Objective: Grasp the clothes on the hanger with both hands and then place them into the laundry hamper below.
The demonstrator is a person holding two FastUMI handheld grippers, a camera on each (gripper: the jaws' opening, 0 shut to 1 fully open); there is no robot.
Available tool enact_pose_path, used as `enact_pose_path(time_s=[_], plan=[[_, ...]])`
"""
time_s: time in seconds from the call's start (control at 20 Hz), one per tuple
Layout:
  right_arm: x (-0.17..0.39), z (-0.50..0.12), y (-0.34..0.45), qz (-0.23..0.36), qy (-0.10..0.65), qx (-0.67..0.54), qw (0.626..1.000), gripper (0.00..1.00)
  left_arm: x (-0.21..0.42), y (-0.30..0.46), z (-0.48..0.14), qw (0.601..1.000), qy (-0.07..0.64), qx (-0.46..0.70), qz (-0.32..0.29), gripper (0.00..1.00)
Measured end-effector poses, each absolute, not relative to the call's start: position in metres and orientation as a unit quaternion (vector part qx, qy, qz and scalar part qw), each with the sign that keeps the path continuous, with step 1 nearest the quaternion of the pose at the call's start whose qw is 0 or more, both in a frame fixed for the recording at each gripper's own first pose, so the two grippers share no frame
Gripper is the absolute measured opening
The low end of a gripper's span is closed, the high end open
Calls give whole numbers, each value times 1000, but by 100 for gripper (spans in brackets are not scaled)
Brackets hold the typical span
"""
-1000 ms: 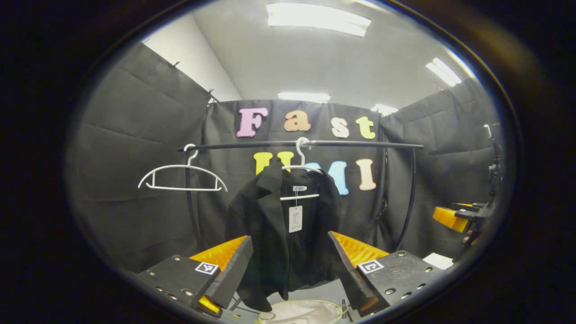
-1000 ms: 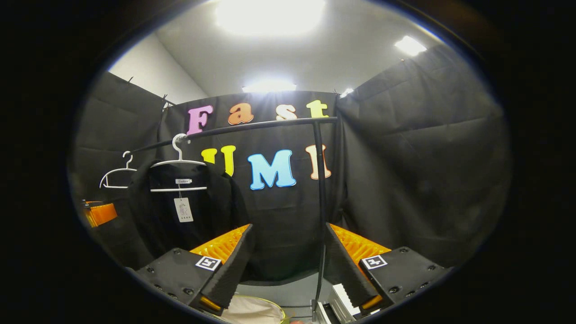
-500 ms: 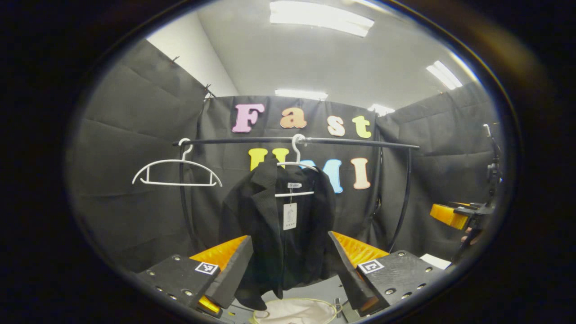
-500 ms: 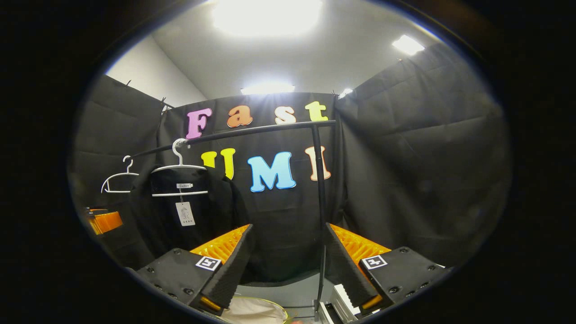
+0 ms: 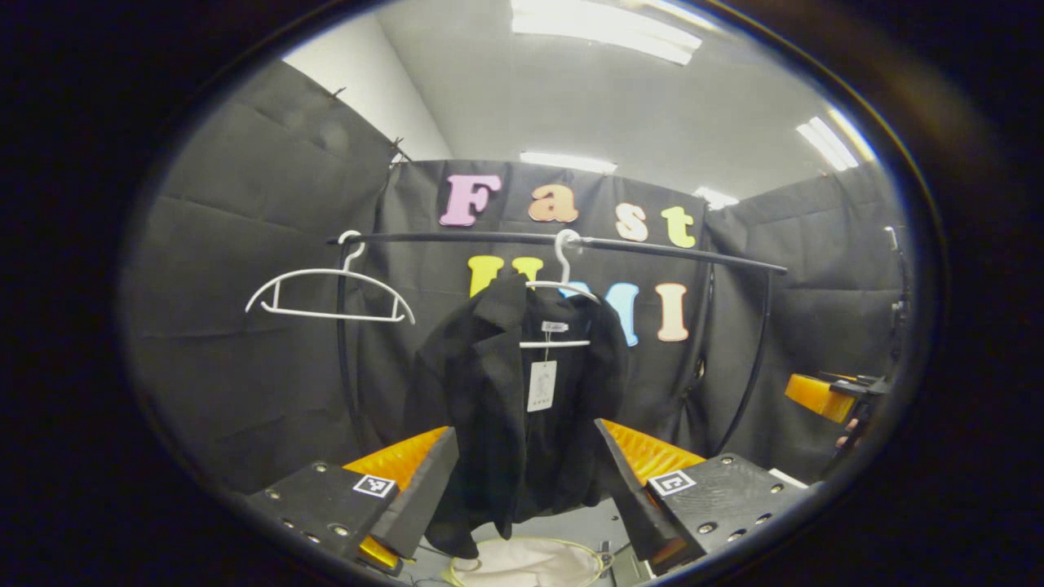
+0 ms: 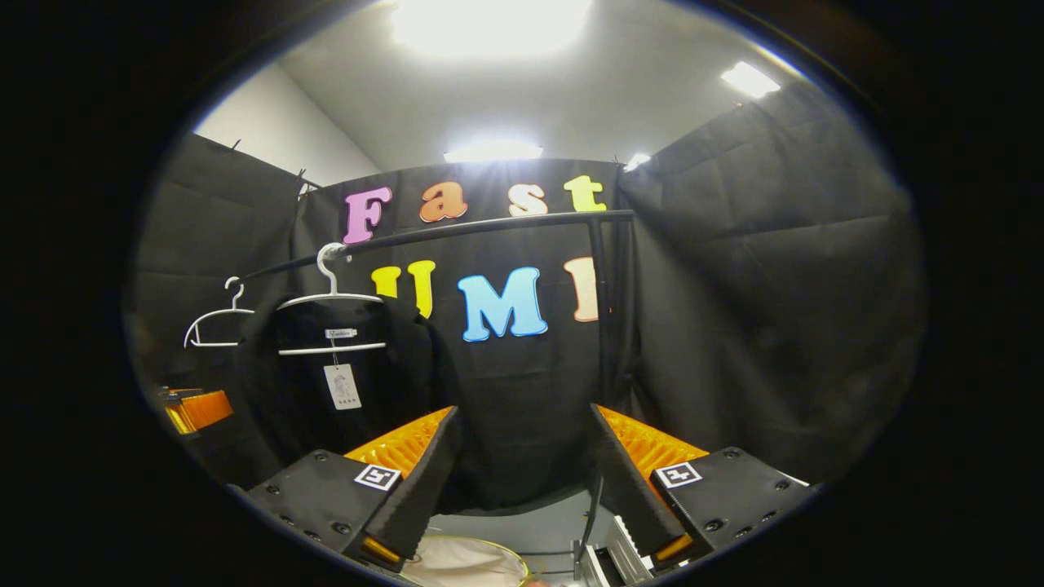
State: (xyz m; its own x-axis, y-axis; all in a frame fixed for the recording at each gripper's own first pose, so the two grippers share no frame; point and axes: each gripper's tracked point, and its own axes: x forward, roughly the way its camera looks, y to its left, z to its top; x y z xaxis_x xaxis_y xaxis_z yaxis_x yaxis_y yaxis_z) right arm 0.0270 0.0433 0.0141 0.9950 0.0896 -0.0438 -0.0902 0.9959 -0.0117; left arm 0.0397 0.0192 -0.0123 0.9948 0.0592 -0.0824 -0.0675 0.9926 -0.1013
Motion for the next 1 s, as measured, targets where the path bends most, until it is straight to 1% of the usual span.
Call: enact_pose_path(time_s=[0.2,0.25,0.3,0.35,0.4,0.45,0.65,0.7,0.75,0.85,0.9,0.95,1.0], plan=[[67,8,67,90,29,0,996,98,57,21,-7,994,47,-68,69,96],[78,6,75,103,33,8,994,93,62,23,-4,994,47,-65,80,96],[89,3,83,119,40,17,992,98,67,24,-3,993,49,-61,94,96],[101,-2,92,135,50,24,989,98,73,26,-1,991,51,-58,108,96],[113,-6,102,153,58,29,986,93,81,26,1,990,50,-55,119,96],[126,-9,111,168,63,30,983,98,90,27,3,989,50,-54,131,96],[169,-19,147,230,78,34,969,98,119,31,1,980,53,-48,184,96],[179,-24,157,246,85,38,965,93,126,33,1,978,53,-44,198,96],[188,-27,167,263,92,44,959,98,132,35,1,976,52,-39,210,96],[205,-32,187,292,99,54,950,98,146,40,3,971,46,-31,234,96],[213,-35,194,301,100,58,947,93,152,41,1,968,47,-30,243,96],[221,-38,201,309,105,62,943,98,159,42,0,966,47,-29,251,96],[226,-41,208,316,108,67,940,98,163,44,-1,964,48,-29,259,96]])
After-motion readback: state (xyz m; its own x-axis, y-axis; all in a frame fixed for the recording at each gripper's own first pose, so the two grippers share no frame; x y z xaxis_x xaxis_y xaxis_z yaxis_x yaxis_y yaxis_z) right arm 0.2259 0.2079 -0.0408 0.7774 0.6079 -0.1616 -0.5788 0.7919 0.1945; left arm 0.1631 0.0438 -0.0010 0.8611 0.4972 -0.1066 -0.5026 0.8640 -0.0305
